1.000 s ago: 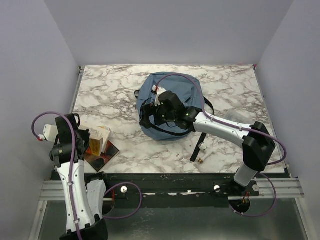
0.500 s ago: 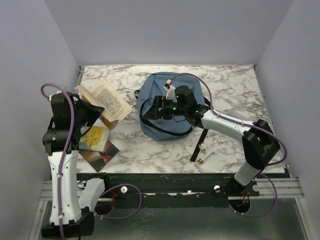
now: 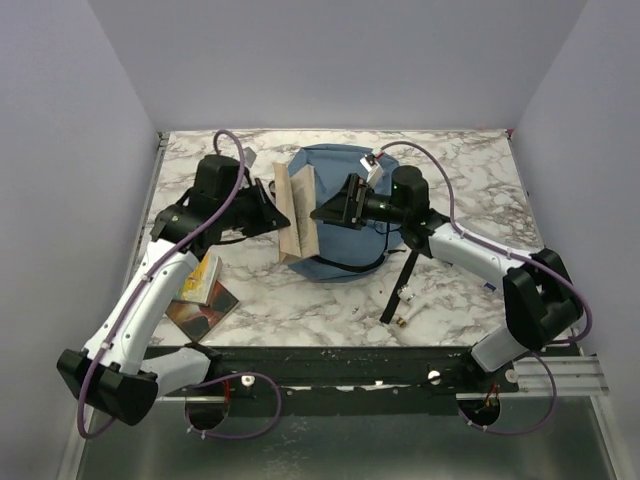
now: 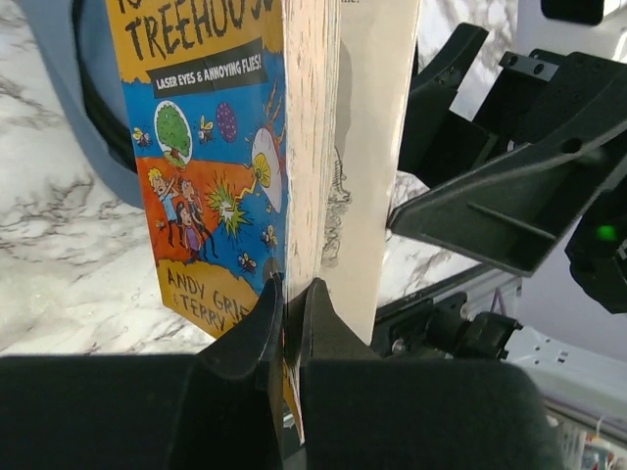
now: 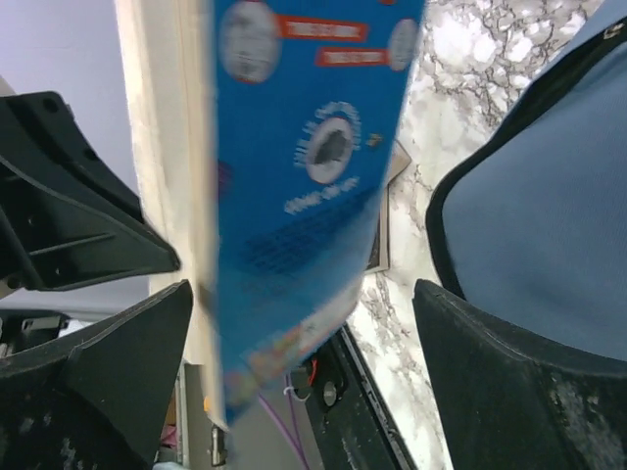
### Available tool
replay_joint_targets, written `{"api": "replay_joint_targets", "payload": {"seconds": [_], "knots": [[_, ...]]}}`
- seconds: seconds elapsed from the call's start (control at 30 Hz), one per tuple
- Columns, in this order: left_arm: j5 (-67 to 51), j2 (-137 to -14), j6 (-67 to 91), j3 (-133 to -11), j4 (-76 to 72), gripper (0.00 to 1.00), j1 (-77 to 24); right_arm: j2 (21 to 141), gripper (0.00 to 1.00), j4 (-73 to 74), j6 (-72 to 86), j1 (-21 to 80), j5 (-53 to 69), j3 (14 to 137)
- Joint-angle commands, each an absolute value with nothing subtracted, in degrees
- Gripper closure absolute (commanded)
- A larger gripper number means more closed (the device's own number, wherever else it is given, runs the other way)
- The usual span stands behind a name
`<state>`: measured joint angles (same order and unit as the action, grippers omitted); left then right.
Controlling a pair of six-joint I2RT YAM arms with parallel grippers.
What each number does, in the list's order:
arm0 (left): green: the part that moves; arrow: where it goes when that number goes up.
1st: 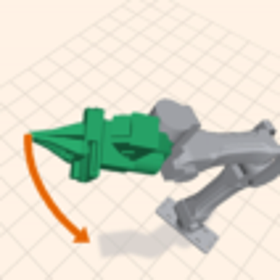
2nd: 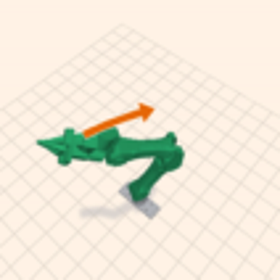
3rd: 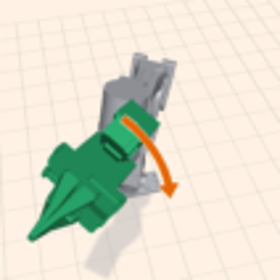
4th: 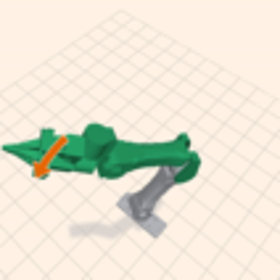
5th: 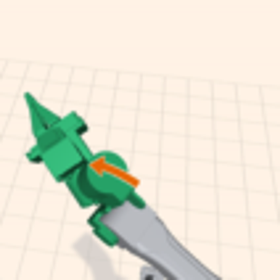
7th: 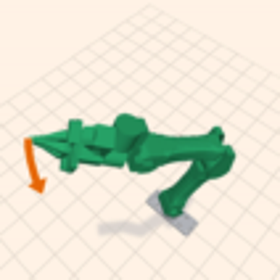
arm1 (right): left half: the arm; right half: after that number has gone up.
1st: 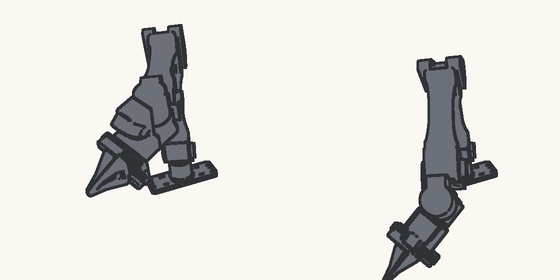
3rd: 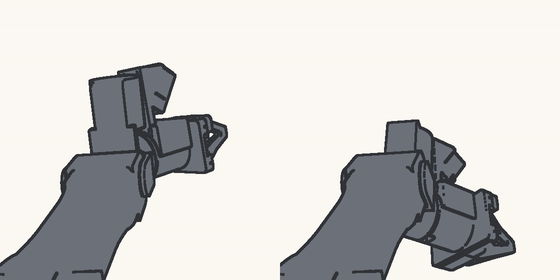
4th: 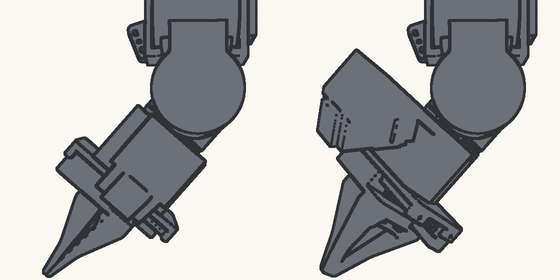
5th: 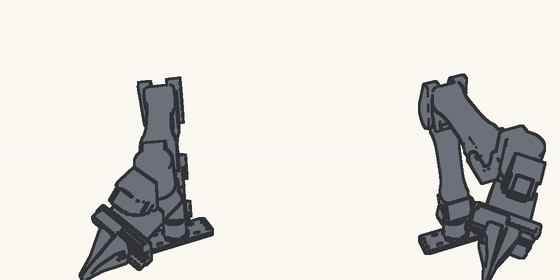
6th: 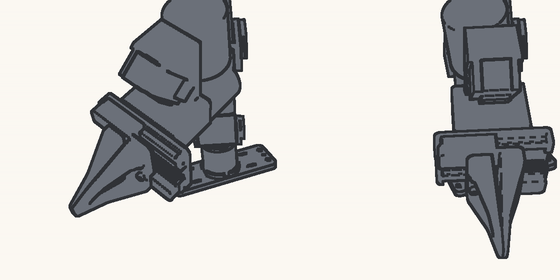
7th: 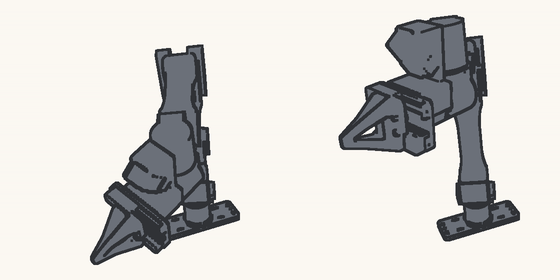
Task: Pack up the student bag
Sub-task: Pick up the book at the corner of the board.
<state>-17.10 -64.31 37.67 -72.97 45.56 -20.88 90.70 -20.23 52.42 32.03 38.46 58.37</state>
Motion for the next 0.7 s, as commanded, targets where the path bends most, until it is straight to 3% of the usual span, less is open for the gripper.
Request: {"api": "replay_joint_targets", "payload": {"seconds": [0.0, 0.2, 0.27, 0.37, 0.47, 0.5, 0.53, 0.63, 0.67], "knots": [[-14.8, -67.8, 36.8, -77.2, 39.5, 1.00, -26.7, 88.0, 0.04, -25.3, 57.2, 32.4, 38.6, 52.4], [-13.1, -71.4, 35.5, -79.5, 39.5, 1.00, -31.7, 84.4, 0.09, -28.7, 60.2, 32.4, 33.0, 46.7], [-13.3, -72.2, 34.2, -80.2, 39.5, 1.00, -32.8, 83.7, 0.17, -28.7, 61.0, 32.4, 31.4, 45.8], [-12.9, -73.9, 31.6, -82.3, 40.4, 1.00, -35.0, 83.7, 0.43, -28.4, 63.0, 32.4, 29.1, 45.1], [-17.3, -74.8, 30.1, -83.7, 40.9, 1.00, -35.2, 84.5, 0.83, -32.1, 66.2, 32.2, 29.3, 44.3], [-17.7, -74.7, 30.1, -84.1, 41.3, 0.93, -35.2, 84.6, 0.93, -32.9, 67.7, 32.0, 29.0, 44.1], [-17.5, -74.0, 30.2, -84.1, 41.3, 0.79, -35.1, 84.7, 0.99, -35.3, 69.8, 31.5, 29.1, 43.4], [-15.7, -71.2, 29.3, -84.4, 41.4, 0.33, -34.6, 86.5, 0.99, -49.7, 78.0, 29.1, 32.3, 40.9], [-16.0, -70.2, 29.5, -84.4, 41.4, 0.24, -34.0, 87.4, 0.99, -55.0, 80.5, 28.0, 33.7, 40.4]]}}
